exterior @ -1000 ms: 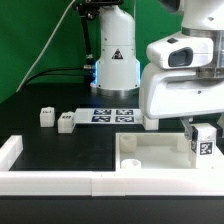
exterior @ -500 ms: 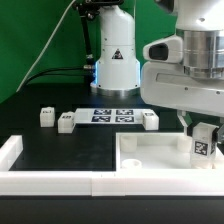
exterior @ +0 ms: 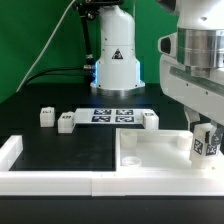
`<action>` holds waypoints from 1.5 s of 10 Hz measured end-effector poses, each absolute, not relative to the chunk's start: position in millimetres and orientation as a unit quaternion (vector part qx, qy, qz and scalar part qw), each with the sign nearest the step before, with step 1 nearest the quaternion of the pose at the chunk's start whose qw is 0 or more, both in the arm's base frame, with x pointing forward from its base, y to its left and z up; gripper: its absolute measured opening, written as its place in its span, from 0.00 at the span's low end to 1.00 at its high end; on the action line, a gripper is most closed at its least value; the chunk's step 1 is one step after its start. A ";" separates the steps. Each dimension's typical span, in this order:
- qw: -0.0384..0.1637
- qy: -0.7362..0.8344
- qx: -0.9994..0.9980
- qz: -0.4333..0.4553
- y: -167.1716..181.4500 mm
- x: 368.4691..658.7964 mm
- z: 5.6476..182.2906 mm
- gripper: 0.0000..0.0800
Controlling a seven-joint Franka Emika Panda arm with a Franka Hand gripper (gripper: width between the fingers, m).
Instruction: Assemble one leg
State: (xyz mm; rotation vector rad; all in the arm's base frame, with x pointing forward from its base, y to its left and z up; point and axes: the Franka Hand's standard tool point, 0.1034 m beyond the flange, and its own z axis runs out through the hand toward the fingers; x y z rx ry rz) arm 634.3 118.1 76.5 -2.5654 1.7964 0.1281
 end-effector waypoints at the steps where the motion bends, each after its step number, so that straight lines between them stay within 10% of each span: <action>1: 0.004 0.606 -0.794 0.043 117.2 634.4 76.6 0.37; 5: 0.006 0.624 -0.780 0.047 118.3 633.8 75.7 0.47; 7: 0.010 0.544 -0.838 0.046 118.3 634.0 75.6 0.78; 15: 0.021 0.066 -0.997 0.033 121.8 634.4 76.0 0.81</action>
Offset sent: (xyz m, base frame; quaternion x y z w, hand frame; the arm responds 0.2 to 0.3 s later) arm 0.0000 0.0000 0.0000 0.0000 0.0000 0.0000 1.0000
